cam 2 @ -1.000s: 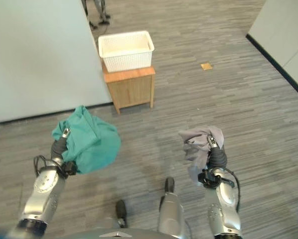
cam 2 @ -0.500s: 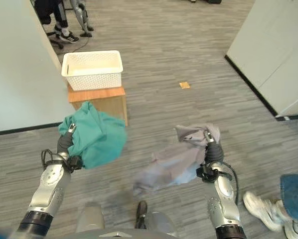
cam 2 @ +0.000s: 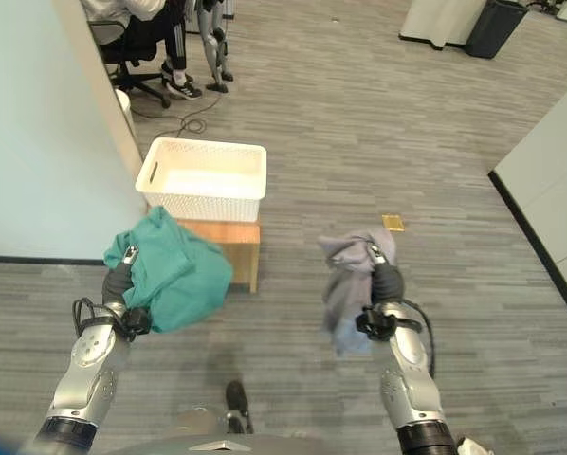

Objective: Pick up bed clothes into laundry basket.

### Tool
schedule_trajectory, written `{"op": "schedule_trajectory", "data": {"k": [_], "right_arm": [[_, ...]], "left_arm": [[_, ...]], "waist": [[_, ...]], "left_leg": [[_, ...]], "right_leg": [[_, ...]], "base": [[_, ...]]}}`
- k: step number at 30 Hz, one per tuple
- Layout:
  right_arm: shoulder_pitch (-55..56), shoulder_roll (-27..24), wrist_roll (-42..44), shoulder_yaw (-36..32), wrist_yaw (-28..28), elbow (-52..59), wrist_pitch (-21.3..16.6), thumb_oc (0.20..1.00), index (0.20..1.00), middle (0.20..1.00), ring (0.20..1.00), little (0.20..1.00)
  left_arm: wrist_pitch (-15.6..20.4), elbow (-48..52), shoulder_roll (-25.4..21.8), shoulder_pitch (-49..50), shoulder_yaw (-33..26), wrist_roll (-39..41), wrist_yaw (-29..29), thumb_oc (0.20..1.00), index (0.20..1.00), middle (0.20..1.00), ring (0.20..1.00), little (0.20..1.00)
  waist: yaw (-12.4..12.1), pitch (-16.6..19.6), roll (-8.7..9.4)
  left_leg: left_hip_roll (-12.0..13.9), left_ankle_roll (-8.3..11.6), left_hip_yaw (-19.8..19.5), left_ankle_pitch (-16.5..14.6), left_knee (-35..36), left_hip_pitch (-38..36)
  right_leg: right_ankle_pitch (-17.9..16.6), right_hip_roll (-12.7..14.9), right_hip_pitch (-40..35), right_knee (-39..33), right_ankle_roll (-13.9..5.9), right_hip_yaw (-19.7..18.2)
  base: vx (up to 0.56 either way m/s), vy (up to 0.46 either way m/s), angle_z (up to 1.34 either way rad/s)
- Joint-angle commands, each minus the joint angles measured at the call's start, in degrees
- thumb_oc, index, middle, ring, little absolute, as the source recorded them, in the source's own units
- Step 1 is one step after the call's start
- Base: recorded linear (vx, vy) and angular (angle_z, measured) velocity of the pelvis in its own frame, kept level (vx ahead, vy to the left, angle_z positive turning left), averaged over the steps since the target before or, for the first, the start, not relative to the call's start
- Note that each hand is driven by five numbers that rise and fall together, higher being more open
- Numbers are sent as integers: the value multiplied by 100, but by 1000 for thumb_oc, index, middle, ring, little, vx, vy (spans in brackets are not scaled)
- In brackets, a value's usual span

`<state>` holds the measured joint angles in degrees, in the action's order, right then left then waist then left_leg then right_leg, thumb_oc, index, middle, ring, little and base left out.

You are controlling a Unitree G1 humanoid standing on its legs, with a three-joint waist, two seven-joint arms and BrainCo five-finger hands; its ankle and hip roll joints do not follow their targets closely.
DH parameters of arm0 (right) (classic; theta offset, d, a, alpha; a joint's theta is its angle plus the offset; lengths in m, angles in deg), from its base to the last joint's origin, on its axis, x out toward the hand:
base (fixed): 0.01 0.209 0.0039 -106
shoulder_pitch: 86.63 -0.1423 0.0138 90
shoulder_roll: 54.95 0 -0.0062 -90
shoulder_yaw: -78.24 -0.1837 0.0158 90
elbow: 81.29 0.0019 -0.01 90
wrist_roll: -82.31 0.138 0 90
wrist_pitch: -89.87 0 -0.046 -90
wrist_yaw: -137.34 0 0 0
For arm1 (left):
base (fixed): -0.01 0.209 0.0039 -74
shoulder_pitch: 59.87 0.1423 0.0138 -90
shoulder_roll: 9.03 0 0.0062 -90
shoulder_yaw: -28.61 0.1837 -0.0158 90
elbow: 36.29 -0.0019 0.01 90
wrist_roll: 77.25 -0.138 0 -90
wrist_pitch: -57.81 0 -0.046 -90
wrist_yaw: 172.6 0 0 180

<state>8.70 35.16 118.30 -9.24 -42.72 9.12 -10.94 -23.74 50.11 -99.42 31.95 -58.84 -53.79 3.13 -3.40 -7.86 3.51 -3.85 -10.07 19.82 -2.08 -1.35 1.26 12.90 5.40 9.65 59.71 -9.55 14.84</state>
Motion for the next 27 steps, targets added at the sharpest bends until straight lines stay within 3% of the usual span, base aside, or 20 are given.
{"op": "schedule_trajectory", "data": {"k": [1,2,4,5,6,7,8,9,10,13,16,18,19,20,24,27], "right_arm": [[-496,-258,-293,-503,-11,309,-309,200,200,200,200,200],[-497,-258,-293,-507,-12,313,-306,200,200,200,200,200],[-433,-427,-460,-843,-157,481,-366,200,200,200,200,200],[-652,-817,-604,-1624,-486,834,-753,200,200,200,200,200],[-663,-823,-604,-1628,-486,822,-757,200,200,200,200,200],[-544,-837,-411,-1577,-197,1175,-397,200,200,200,200,200],[-473,-914,-276,-1534,28,1435,-421,200,200,200,200,200],[-720,-1186,-201,-1656,21,1561,-628,200,200,200,200,200],[-1415,-1833,-216,-1877,-178,1441,-782,200,200,200,200,200],[-2096,-2767,-100,-1790,-235,1201,-805,200,200,200,200,200],[-3313,-4302,137,-957,-148,510,-660,200,200,200,200,200],[-4839,-5305,249,465,49,-406,-420,200,200,200,200,200],[-6080,-5665,379,1663,140,-1213,-292,200,200,200,200,200],[-6686,-5667,421,2235,164,-1624,-241,200,200,200,200,200],[-7794,-5380,311,3214,99,-2663,-107,200,200,200,200,200],[-8196,-5076,-90,3458,-108,-3346,-7,200,200,200,200,200]], "left_arm": [[394,499,-636,-343,-103,-104,34,200,200,200,200,200],[396,496,-637,-349,-102,-102,36,200,200,200,200,200],[407,427,-575,-398,-32,30,111,200,200,200,200,200],[502,474,-623,-517,-202,-238,-72,200,200,200,200,200],[496,476,-618,-524,-199,-243,-76,200,200,200,200,200],[341,493,-604,-459,-101,72,140,200,200,200,200,200],[356,450,-576,-343,-175,19,135,200,200,200,200,200],[406,393,-466,-214,-175,26,214,200,200,200,200,200],[376,386,-402,-49,-23,249,369,200,200,200,200,200],[259,396,-375,224,99,444,504,200,200,200,200,200],[186,421,-551,539,330,594,636,200,200,200,200,200],[176,405,-671,602,459,811,697,200,200,200,200,200],[170,421,-821,656,640,949,754,200,200,200,200,200],[149,422,-853,682,711,1002,777,200,200,200,200,200],[120,386,-908,721,856,1147,782,200,200,200,200,200],[100,382,-971,663,946,1224,771,200,200,200,200,200]], "waist": [[145,-7,-195],[166,-2,-215],[371,57,-137],[504,32,23],[506,30,12],[484,74,86],[379,128,141],[357,208,159],[268,329,200],[251,389,216],[95,451,320],[32,425,381],[-37,399,470],[-48,389,477],[-66,376,424],[-117,339,387]], "left_leg": [[445,623,-372,323,472,-546],[471,633,-397,343,471,-529],[377,820,-886,198,393,-635],[386,944,-1275,53,258,-639],[386,942,-1289,14,263,-663],[386,959,-1324,14,275,-592],[396,974,-1338,-23,282,-611],[422,1025,-1425,37,318,-537],[503,1094,-1568,107,445,-483],[536,1154,-1729,200,530,-451],[597,1245,-1781,300,609,-416],[613,1294,-1813,346,635,-395],[639,1325,-1844,376,635,-378],[646,1341,-1853,392,635,-362],[644,1355,-1910,349,635,-354],[632,1349,-1958,360,635,-295]], "right_leg": [[-1542,280,48,-2723,-25,-400],[-1575,259,26,-2780,-7,-359],[-1540,267,-99,-4639,73,-877],[-1538,196,-459,-5699,-111,-1646],[-1510,198,-498,-5729,-122,-1637],[-1633,197,-575,-5722,-118,-1768],[-1660,241,-617,-5782,-67,-1583],[-1655,180,-697,-5904,-31,-1550],[-1621,100,-803,-6120,13,-1423],[-1644,58,-931,-6287,74,-1294],[-1652,-18,-1007,-6402,140,-1176],[-1650,-68,-1014,-6418,181,-1148],[-1658,-98,-1022,-6433,202,-1116],[-1660,-114,-1028,-6441,203,-1082],[-1616,-145,-1061,-6443,206,-1019],[-1621,-162,-1027,-6443,212,-973]], "base": [[298,-133,140],[475,-234,172],[462,-309,140],[453,-296,168],[242,-256,186],[37,-103,199],[61,-197,167],[215,-263,81],[198,-229,11],[104,-98,38],[71,-67,29],[24,-50,1],[17,-49,12],[46,-28,12],[35,2,-5],[11,7,-2]]}}
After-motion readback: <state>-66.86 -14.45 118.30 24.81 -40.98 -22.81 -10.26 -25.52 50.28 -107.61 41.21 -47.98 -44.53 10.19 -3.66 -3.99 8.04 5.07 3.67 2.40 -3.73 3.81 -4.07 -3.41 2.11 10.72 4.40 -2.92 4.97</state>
